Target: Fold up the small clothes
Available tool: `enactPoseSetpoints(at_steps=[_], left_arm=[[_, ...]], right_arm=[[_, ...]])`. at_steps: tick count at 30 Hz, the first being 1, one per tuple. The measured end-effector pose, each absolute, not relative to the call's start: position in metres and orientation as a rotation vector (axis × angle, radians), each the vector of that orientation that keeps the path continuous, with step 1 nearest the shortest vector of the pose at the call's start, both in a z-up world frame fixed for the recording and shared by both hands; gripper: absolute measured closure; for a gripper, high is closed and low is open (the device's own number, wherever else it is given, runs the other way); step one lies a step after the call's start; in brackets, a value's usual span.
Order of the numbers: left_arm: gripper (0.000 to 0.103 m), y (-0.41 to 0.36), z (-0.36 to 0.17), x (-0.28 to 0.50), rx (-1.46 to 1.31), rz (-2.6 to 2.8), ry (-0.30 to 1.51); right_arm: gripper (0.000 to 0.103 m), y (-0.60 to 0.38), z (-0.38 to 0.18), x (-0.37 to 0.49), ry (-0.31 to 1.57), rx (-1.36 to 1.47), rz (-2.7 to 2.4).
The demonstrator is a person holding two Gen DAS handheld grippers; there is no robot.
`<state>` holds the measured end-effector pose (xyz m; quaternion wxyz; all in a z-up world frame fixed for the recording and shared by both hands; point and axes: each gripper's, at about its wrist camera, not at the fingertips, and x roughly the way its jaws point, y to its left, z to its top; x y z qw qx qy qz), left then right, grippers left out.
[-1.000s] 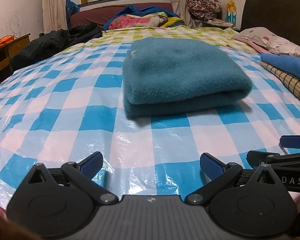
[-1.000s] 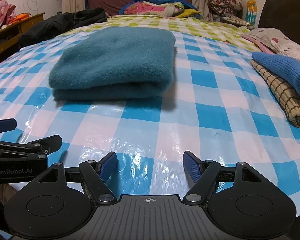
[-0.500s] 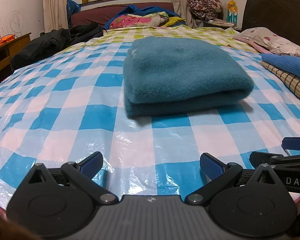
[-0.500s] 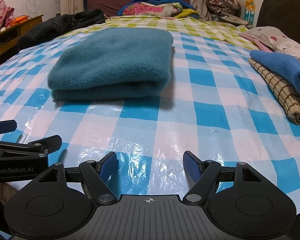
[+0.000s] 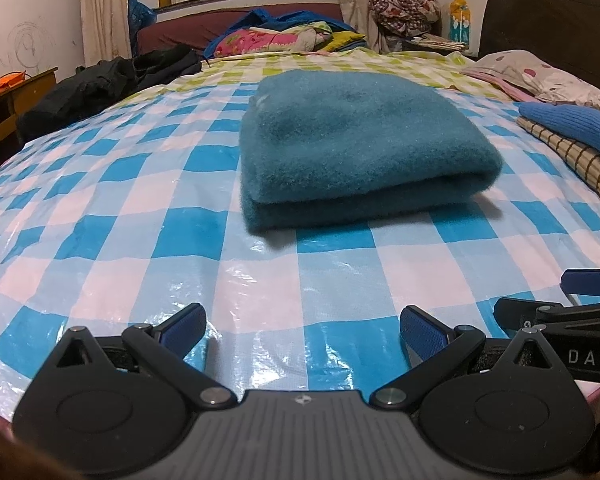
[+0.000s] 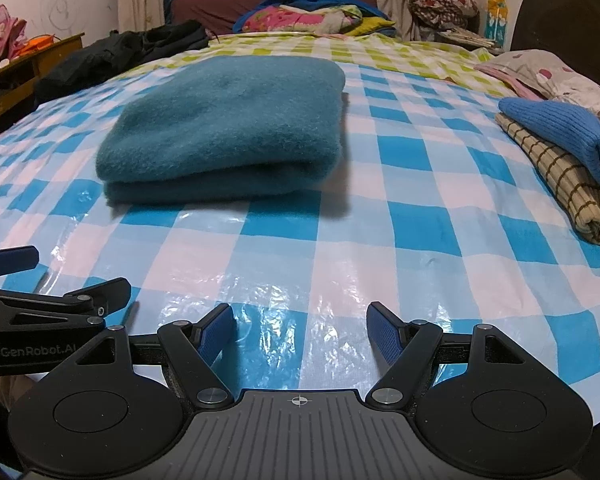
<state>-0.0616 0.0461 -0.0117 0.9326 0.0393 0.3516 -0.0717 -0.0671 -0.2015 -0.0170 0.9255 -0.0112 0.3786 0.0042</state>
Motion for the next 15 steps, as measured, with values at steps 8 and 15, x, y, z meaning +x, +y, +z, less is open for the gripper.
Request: enactPoseSetpoints(at_steps=[8, 15], left_arm=[[0.000, 0.0469, -0.0129, -0.0600, 0.072, -0.148, 0.732], [0.000, 0.0445, -0.0104, -0.0620, 0.079, -0.140, 0.724]], right_arm=[[0.028, -0.2010, -0.0188, -0.0683, 0.776, -0.023, 0.000], [0.028, -0.1990, -0.0184, -0.0701, 0.779, -0.039, -0.018]])
